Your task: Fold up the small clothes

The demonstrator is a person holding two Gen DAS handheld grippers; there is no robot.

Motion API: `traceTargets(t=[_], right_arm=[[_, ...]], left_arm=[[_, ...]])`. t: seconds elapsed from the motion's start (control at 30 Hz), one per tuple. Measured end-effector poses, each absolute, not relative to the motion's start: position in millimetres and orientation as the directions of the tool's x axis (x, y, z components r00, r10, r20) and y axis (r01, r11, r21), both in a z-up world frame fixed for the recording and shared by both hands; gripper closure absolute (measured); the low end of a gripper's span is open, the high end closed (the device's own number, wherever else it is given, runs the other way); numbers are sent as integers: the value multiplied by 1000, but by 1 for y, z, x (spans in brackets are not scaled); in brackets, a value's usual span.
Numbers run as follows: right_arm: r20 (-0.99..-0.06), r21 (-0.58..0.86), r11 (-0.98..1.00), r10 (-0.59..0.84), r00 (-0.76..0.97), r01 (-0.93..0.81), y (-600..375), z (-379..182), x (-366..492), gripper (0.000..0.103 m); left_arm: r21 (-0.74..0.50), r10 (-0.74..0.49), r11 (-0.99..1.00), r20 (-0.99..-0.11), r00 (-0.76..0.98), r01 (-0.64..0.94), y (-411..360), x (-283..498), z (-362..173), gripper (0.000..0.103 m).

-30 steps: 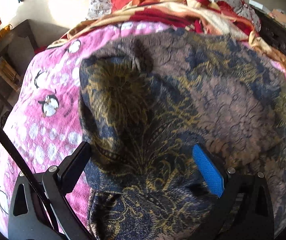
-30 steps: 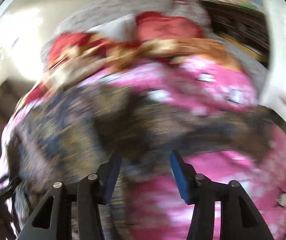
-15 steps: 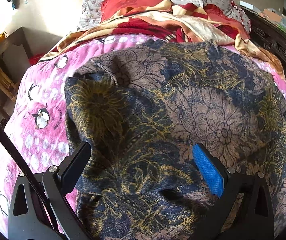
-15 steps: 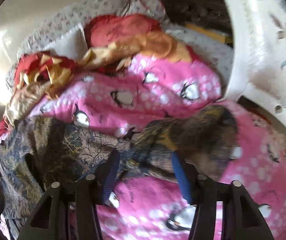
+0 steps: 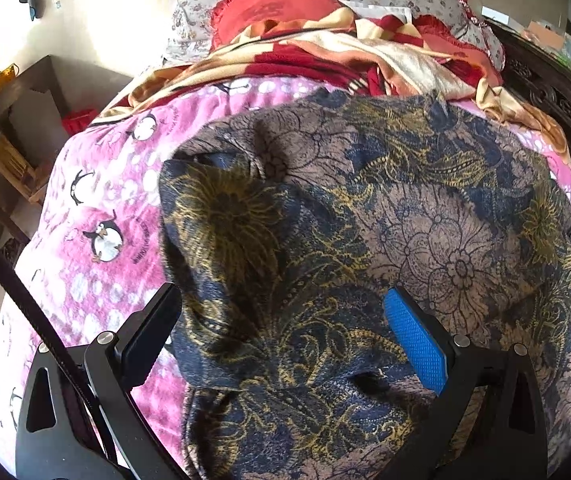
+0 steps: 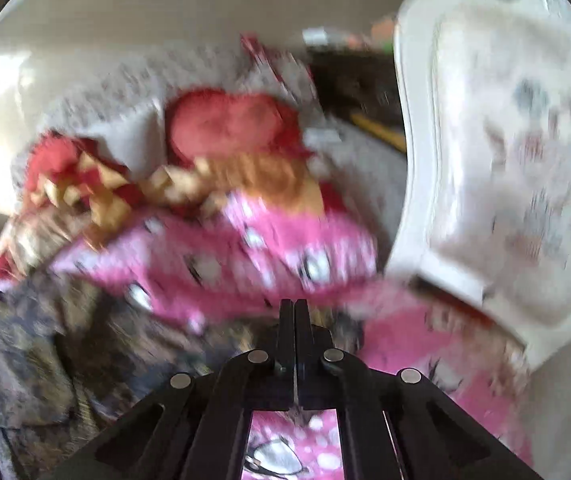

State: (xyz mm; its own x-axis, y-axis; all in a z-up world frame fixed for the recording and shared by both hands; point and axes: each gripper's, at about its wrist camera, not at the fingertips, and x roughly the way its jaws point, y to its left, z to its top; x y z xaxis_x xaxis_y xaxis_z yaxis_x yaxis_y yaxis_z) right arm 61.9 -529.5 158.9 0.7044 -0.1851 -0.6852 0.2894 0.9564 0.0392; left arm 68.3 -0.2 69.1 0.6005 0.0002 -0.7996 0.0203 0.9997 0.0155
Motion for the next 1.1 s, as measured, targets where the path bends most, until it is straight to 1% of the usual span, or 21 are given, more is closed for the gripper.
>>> traceTargets(t=[0.07, 0.13, 0.17, 0.2, 0.27, 0.3, 0.4, 0.43, 0.5, 0.57, 0.6, 0.63, 0.7, 0.8, 0.87, 0.93, 1.03, 1.1], right_arm=[[-665, 29, 978, -135, 735, 206, -512, 184, 66, 103], [-694, 3, 989, -106, 712, 151, -492, 189, 76, 103], [-709, 3, 991, -90, 700, 130, -483, 185, 81, 100], [-726, 9, 993, -73, 684, 116, -476, 177, 86, 95], [-762, 16, 992, -70, 643, 127, -465, 151, 92, 38], [-774, 26, 989, -73, 629, 147, -463, 134, 95, 33], [-814, 42, 975, -94, 573, 219, -465, 84, 104, 32], [-827, 50, 967, -101, 554, 251, -469, 69, 106, 34], [-847, 90, 949, -86, 525, 301, -483, 44, 110, 54], [-864, 109, 945, -63, 499, 308, -491, 29, 111, 82], [-861, 100, 947, -72, 504, 306, -494, 31, 108, 90], [-851, 91, 949, -84, 519, 303, -498, 37, 104, 94], [-810, 89, 951, -104, 577, 296, -507, 63, 92, 95], [-726, 57, 957, -156, 670, 284, -518, 120, 74, 95], [-667, 73, 967, -136, 732, 246, -519, 162, 64, 95], [-618, 101, 983, -61, 783, 156, -506, 199, 60, 95], [-564, 134, 987, 145, 813, -83, -464, 248, 62, 95], [-542, 138, 958, 287, 790, -253, -423, 272, 64, 95]], left_arm=[[7, -2, 1000, -794, 608, 13, 3, 66, 73, 1], [-4, -6, 1000, -788, 616, 4, 6, 64, 77, 1], [-10, -8, 1000, -785, 620, 0, 7, 62, 79, 1], [-14, -9, 1000, -783, 622, -3, 8, 60, 80, 1], [-23, -13, 1000, -785, 619, -9, 11, 57, 80, 1], [-27, -15, 1000, -788, 615, -10, 12, 56, 79, 1], [-25, -12, 1000, -799, 601, -14, 15, 52, 76, 1], [-18, -6, 1000, -801, 599, -15, 16, 52, 75, 1], [-7, 6, 1000, -804, 594, -20, 18, 52, 73, 1], [-6, 9, 1000, -807, 591, -24, 20, 51, 73, 1], [-9, 8, 1000, -806, 592, -25, 21, 51, 73, 1], [-10, 7, 1000, -803, 596, -25, 23, 51, 74, 1], [-6, 11, 1000, -799, 601, -26, 26, 51, 75, 1], [-4, 16, 1000, -801, 598, -31, 30, 55, 73, 1], [-8, 12, 999, -803, 596, -31, 32, 58, 73, 1], [-16, 5, 999, -796, 605, -29, 33, 58, 78, 1], [-26, -3, 999, -778, 628, -27, 37, 57, 90, 1], [-33, -6, 999, -764, 646, -29, 41, 56, 99, 1]])
